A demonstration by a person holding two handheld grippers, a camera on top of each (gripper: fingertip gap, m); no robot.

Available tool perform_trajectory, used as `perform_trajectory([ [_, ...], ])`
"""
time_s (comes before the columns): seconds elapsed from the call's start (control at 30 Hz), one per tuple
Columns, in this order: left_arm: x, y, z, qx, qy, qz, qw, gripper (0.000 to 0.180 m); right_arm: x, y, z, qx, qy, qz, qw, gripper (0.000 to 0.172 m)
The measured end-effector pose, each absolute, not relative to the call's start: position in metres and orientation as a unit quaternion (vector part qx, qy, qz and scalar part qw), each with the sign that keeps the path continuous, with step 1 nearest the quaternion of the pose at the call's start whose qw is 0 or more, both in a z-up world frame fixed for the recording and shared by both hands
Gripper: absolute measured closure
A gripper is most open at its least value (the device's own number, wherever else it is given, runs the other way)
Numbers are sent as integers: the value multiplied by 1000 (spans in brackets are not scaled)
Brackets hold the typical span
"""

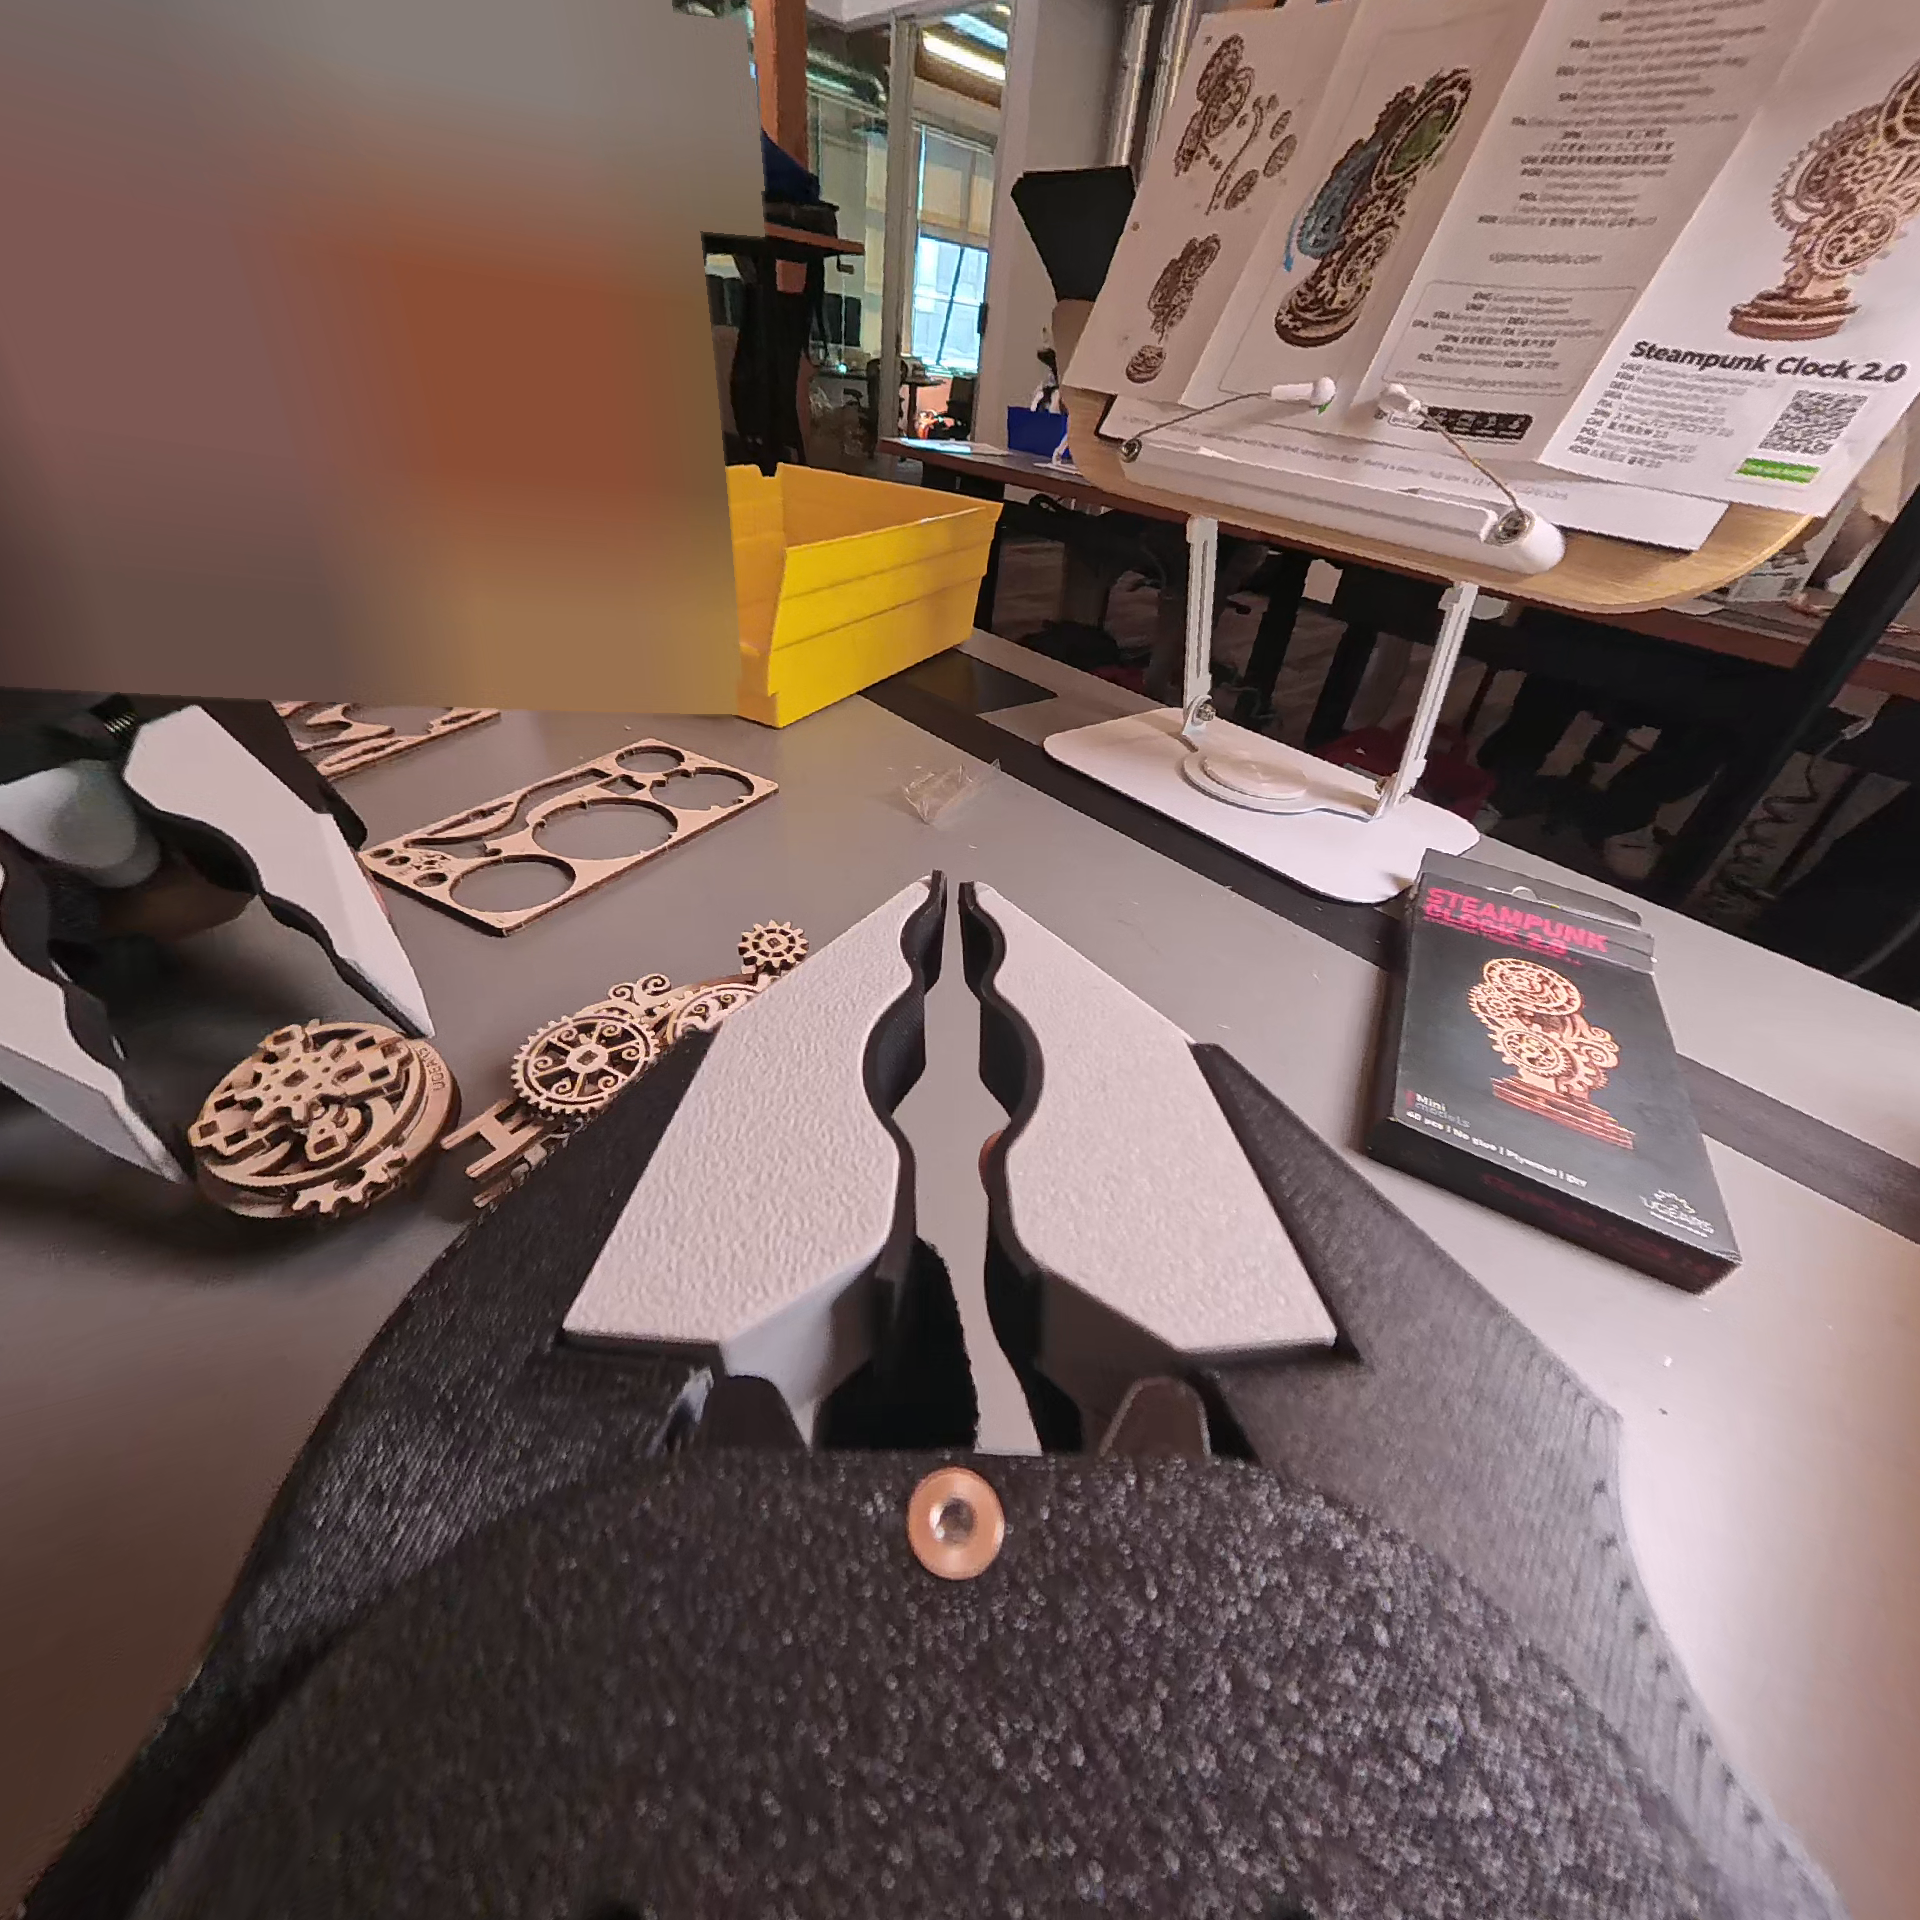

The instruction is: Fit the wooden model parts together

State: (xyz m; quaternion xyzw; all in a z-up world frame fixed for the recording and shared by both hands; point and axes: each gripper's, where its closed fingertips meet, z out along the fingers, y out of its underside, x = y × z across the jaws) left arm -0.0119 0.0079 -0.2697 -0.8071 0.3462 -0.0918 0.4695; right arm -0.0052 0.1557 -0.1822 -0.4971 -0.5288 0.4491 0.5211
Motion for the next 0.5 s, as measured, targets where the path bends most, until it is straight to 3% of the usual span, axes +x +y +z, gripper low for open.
perform_trajectory([
  [0.5, -11, 7, -254, -789, 349, -74, 500, 132, -7, 142, -183, -466, -558, 447, 521, 171],
])
